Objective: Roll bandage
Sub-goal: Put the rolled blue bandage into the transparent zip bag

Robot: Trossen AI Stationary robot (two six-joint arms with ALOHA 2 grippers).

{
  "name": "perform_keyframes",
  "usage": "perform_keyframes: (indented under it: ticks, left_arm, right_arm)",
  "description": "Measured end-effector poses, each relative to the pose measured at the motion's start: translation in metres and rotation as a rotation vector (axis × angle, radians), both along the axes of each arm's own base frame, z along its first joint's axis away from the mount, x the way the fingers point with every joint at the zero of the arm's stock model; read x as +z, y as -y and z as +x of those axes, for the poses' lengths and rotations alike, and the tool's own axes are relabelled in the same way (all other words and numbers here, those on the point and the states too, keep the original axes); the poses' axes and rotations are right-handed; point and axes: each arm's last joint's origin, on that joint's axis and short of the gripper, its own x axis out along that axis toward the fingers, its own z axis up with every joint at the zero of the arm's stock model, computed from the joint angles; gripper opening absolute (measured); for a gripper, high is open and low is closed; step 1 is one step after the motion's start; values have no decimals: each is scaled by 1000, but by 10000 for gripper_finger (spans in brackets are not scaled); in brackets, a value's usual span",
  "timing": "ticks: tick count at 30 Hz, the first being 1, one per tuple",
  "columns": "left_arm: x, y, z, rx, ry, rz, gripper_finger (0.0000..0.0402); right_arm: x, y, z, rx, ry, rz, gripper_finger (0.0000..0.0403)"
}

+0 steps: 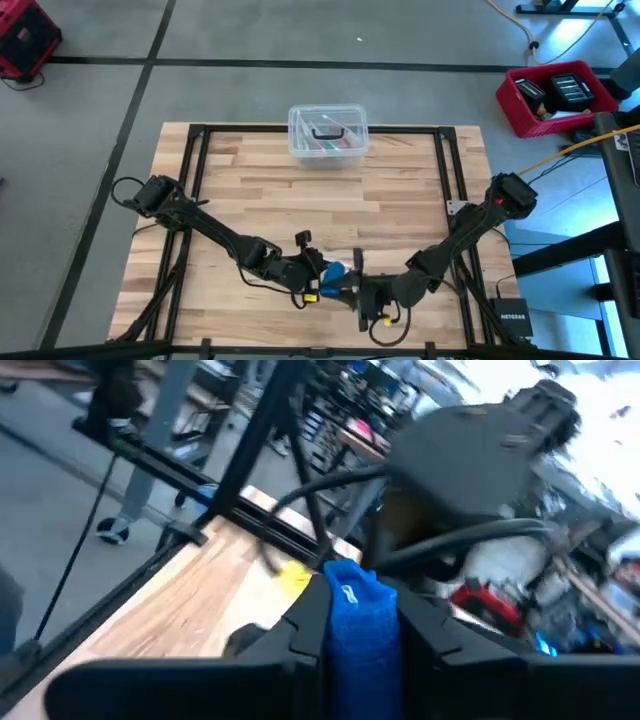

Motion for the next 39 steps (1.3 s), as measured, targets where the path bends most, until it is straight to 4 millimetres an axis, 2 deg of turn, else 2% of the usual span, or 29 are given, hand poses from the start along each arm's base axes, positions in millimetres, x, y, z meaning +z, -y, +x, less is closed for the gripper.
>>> perform_keyframes:
  ticks: [5, 13, 29, 39]
  left_arm:
    - [4, 1, 3, -1, 48, -44, 4]
    - [9, -2, 4, 45, 88, -114, 4]
    - [7, -7, 3, 125, 93, -10, 1]
    - [7, -6, 2, 72, 57, 110, 3]
  right_arm:
    - [-8, -5, 5, 47, 17, -97, 65]
    - [-19, -7, 6, 61, -46, -82, 65]
    - [-30, 0, 11, 38, -136, 5, 64]
    - [-35, -1, 12, 55, -168, 115, 64]
